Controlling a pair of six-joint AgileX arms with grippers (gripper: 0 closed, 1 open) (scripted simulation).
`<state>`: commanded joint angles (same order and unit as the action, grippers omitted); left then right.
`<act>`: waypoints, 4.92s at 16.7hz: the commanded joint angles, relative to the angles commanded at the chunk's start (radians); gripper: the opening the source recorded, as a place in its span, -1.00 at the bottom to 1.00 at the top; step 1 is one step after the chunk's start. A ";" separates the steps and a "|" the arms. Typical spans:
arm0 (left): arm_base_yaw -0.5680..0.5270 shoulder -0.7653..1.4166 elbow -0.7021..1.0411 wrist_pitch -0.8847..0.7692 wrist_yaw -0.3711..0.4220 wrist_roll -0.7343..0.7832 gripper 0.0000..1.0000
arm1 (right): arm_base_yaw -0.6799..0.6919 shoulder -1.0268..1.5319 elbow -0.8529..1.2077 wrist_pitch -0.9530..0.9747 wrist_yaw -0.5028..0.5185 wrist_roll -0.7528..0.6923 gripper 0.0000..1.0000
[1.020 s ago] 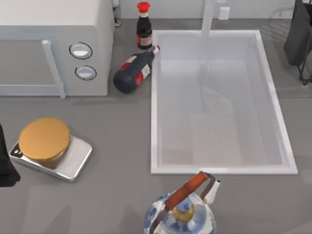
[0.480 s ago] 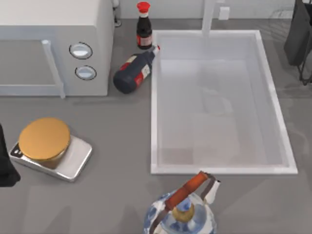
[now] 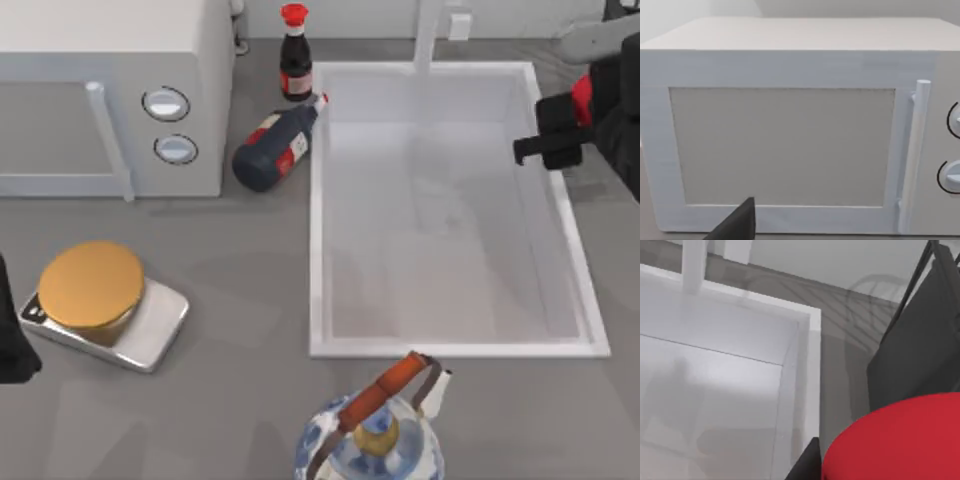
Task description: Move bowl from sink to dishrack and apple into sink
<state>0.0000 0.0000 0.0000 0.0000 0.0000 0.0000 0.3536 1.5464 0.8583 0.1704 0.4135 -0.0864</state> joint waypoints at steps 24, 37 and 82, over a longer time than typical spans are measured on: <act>0.000 0.000 0.000 0.000 0.000 0.000 1.00 | 0.303 0.246 -0.171 0.909 0.268 0.104 -1.00; 0.000 0.000 0.000 0.000 0.000 0.000 1.00 | 0.296 0.685 -0.250 1.442 0.271 0.102 -1.00; 0.000 0.000 0.000 0.000 0.000 0.000 1.00 | -0.318 -0.999 -0.790 0.142 -0.269 0.091 1.00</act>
<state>0.0000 0.0000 0.0000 0.0000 0.0000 0.0000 0.0352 0.5477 0.0681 0.3121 0.1442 0.0050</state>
